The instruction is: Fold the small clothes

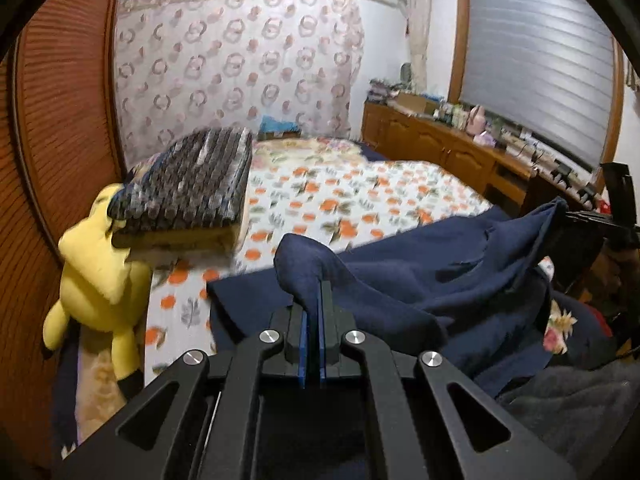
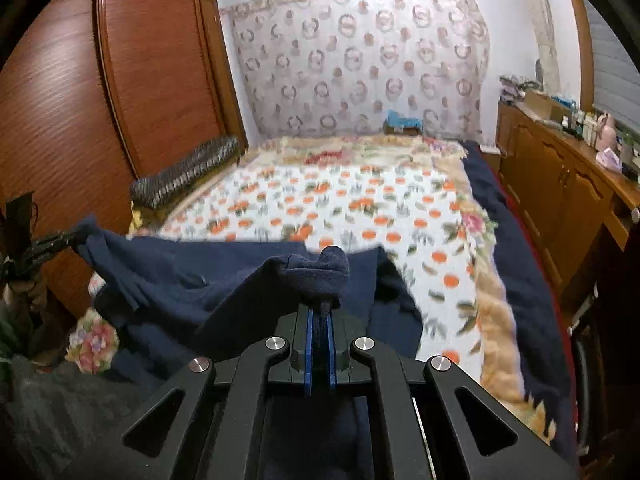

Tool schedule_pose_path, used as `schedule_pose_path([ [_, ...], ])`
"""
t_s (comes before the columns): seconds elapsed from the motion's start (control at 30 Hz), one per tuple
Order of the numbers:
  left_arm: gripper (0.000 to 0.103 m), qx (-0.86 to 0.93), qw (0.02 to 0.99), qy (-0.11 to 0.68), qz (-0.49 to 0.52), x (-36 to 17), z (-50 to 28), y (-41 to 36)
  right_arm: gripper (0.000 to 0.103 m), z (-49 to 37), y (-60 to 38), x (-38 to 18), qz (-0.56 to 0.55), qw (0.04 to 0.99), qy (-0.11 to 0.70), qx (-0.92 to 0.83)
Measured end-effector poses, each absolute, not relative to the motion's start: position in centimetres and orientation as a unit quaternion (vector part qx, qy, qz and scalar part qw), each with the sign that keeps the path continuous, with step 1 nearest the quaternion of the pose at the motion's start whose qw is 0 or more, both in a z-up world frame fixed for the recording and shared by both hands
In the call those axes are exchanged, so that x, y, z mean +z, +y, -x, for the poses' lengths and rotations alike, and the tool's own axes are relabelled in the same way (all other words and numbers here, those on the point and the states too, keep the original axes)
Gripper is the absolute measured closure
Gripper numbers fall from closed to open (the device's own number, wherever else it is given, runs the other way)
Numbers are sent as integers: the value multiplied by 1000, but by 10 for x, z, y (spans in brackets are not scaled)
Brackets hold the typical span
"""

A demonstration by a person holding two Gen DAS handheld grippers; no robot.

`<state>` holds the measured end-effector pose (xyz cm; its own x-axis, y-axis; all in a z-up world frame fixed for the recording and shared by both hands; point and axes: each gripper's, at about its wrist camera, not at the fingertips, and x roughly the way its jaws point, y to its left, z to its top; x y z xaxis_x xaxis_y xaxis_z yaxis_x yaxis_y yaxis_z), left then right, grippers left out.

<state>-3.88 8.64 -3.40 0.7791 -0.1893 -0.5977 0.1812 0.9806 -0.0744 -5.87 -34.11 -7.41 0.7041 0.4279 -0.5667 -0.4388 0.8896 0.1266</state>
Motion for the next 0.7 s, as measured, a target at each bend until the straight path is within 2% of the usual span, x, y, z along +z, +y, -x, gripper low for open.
schedule_pose_path([
  [0.2,99,-89,938,335,24,-57,45,95,98,57,-341,-101,25,907,357,223],
  [0.4,98,-82,932,352,30,-65,44,98,98,56,-350,-101,3,904,370,215],
  [0.47,92,-81,932,352,24,-64,43,98,91,57,-348,-99,9,904,370,215],
  [0.53,75,-79,933,351,16,-62,42,98,84,55,-347,-94,17,906,364,217],
  [0.57,71,-78,934,348,11,-61,42,99,81,54,-347,-90,21,908,359,216],
  [0.6,63,-76,935,345,9,-59,41,100,75,52,-349,-88,24,910,354,214],
  [0.67,59,-75,937,342,13,-57,40,103,65,49,-352,-77,30,917,340,209],
  [0.7,52,-74,937,342,16,-55,38,105,59,48,-354,-73,33,920,333,206],
])
